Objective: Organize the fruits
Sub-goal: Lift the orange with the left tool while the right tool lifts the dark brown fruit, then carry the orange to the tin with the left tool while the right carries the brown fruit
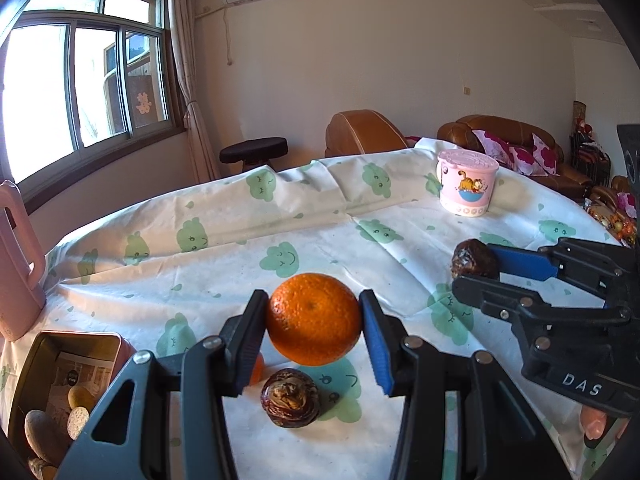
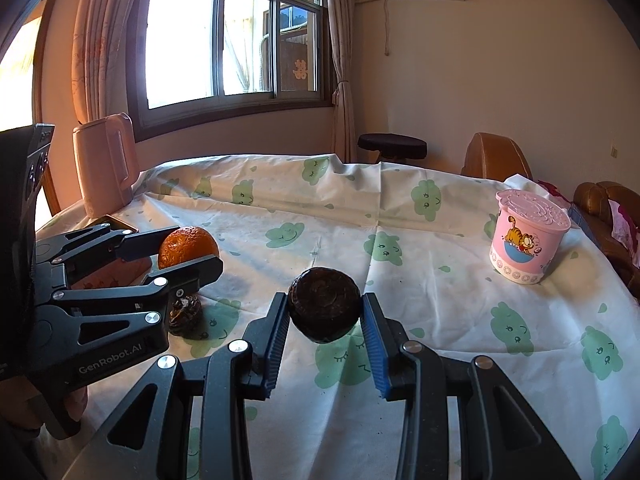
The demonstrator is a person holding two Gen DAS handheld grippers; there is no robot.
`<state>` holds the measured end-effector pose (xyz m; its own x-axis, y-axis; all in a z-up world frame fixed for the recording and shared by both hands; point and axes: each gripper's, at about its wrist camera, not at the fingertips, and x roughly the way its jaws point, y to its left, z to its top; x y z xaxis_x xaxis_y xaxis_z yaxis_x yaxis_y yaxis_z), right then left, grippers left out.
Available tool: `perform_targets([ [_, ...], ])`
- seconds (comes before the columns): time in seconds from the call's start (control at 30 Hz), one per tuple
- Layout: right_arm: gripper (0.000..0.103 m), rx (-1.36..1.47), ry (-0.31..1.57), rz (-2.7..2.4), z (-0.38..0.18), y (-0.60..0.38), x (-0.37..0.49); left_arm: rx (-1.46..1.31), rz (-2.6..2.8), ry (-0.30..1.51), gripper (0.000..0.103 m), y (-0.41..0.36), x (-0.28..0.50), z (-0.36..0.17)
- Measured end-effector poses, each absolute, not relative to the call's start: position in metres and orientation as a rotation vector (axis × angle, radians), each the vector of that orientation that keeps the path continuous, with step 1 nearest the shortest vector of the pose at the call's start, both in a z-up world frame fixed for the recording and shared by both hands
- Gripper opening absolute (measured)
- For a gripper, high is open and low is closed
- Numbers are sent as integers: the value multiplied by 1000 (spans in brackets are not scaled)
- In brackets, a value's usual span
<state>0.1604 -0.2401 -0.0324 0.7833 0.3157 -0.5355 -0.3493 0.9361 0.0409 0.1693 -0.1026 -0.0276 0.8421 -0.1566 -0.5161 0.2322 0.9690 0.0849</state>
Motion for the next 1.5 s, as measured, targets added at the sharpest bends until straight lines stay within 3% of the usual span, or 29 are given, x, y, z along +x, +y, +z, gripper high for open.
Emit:
perform_targets([
  [1.5, 38, -36, 391, 328, -18, -250, 130, 52, -157, 421, 48, -77, 130, -16],
])
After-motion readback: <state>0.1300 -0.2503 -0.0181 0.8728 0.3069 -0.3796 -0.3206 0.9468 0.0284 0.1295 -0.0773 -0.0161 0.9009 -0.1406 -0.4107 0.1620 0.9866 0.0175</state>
